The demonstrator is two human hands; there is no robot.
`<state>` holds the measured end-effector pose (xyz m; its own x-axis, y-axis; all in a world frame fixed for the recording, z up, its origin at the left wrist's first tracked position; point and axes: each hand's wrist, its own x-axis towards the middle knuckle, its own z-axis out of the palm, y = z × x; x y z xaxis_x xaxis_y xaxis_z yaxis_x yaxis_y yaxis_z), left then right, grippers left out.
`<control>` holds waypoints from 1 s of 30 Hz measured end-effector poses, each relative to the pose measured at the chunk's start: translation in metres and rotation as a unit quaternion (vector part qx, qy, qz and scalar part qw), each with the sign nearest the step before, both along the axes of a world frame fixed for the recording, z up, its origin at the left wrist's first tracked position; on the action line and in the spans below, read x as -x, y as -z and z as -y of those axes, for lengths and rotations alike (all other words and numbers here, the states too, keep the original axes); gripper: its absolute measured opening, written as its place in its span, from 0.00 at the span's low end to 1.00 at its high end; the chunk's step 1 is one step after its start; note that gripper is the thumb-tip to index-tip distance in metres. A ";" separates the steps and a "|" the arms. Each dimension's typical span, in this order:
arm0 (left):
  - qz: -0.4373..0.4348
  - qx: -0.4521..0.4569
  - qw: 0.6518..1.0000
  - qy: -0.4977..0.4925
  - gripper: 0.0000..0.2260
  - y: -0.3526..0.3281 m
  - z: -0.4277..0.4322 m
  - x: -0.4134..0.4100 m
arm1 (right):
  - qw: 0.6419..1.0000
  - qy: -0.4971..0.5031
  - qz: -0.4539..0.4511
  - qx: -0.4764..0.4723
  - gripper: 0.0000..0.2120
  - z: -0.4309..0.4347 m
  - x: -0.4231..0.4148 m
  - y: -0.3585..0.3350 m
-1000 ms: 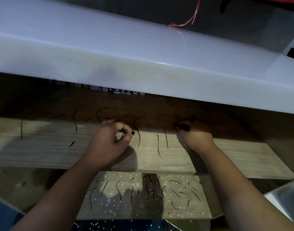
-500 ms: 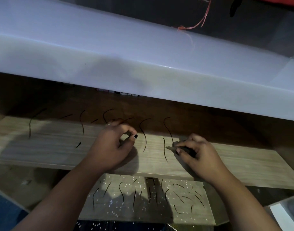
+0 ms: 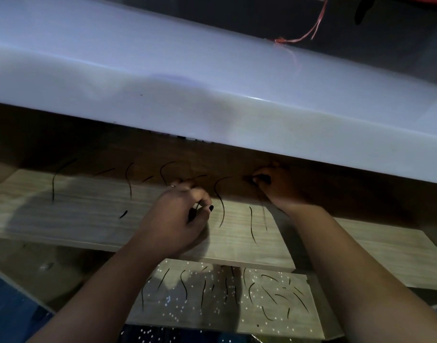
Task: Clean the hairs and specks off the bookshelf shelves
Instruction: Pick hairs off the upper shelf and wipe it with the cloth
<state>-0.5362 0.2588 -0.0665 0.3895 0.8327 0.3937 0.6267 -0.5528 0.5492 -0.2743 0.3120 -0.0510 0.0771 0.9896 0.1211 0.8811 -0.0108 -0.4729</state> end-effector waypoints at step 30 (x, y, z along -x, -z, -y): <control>-0.001 -0.016 1.000 -0.002 0.05 0.000 0.000 0.001 | 0.992 0.083 -0.100 -0.006 0.11 -0.025 -0.001 0.000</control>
<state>-0.5373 0.2588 -0.0670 0.3872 0.8211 0.4194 0.6307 -0.5676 0.5291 -0.2731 0.3367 -0.0509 0.2616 0.9601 0.0994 0.7568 -0.1401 -0.6384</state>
